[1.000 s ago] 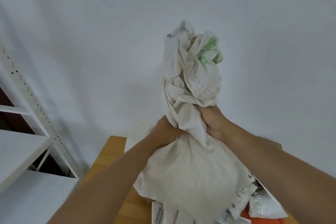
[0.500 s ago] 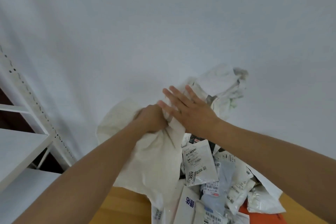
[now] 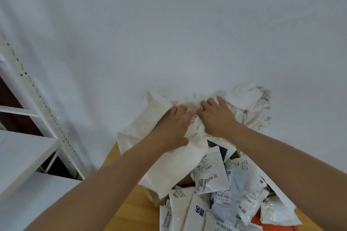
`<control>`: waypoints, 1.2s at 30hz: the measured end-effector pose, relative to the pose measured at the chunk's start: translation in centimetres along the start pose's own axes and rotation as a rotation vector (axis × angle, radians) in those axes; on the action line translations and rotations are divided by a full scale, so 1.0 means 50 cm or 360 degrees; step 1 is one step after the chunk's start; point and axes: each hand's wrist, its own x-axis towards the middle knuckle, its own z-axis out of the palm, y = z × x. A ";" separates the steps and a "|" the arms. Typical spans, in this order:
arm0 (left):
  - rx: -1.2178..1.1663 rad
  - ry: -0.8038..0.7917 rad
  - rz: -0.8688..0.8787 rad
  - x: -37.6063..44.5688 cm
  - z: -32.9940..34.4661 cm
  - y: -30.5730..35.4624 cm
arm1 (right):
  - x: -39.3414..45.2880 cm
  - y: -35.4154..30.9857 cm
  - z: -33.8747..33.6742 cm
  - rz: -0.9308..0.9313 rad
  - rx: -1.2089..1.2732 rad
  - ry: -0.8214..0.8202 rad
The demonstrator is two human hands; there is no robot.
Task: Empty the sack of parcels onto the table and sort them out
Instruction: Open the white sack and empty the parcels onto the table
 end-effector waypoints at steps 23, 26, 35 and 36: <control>-0.1715 -0.0193 -0.0693 -0.041 0.042 -0.006 | -0.052 -0.040 -0.012 0.0910 0.2481 0.0734; -0.1637 -0.0281 -0.0854 -0.050 0.060 -0.015 | -0.056 -0.042 -0.024 0.0775 0.2441 0.0768; -0.2596 0.0112 -0.1092 -0.071 0.051 -0.013 | -0.068 -0.018 -0.003 0.0491 0.1953 0.0770; -0.2557 0.0257 -0.1172 -0.064 0.052 -0.030 | -0.071 -0.008 0.008 0.0474 0.1752 0.0712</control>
